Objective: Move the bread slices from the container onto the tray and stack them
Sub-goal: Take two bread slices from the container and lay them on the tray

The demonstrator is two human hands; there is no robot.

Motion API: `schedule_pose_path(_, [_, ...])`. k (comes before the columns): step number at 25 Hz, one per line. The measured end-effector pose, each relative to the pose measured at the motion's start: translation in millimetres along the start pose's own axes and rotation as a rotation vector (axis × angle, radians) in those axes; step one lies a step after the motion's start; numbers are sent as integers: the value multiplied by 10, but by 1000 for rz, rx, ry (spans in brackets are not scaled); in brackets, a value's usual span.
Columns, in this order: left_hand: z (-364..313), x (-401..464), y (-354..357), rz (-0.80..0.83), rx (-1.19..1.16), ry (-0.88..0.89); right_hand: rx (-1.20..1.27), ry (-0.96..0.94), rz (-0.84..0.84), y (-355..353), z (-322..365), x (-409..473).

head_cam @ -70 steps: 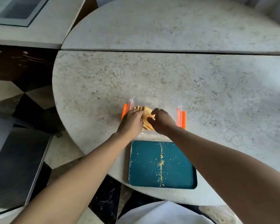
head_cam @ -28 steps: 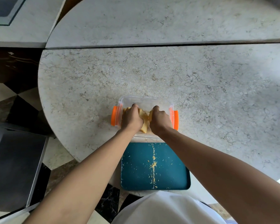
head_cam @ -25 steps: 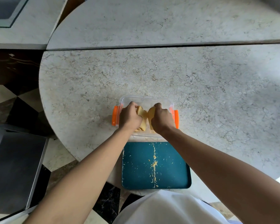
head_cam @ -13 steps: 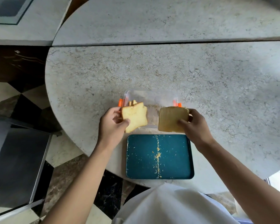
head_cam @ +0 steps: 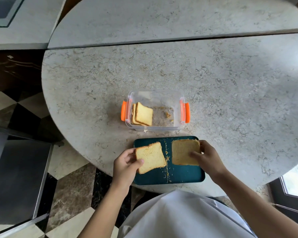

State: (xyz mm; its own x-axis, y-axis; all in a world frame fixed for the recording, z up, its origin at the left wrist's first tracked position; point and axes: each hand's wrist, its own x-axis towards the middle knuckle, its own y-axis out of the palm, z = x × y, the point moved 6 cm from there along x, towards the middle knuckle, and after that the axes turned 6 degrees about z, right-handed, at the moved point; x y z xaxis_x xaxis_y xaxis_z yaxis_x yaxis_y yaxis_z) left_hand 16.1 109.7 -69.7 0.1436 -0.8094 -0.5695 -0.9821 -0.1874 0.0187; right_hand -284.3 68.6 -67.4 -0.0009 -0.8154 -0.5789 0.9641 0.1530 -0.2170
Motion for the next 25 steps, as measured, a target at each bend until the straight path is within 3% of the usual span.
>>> schedule_pose_path(7, [110,454,236,-5,160,-78,-61,119,-64,56,-175,366])
schedule_pose_path(17, [31,496,289,38,394,-239,-414,29,-105,-20,-61,300])
schedule_pose_path(20, [-116,420,233,57,440,-245,-503,-49,-93,18,63,179])
schedule_pose_path(25, [-590,282,263,140,363,-90,-499,-325,-2,332,543,-27])
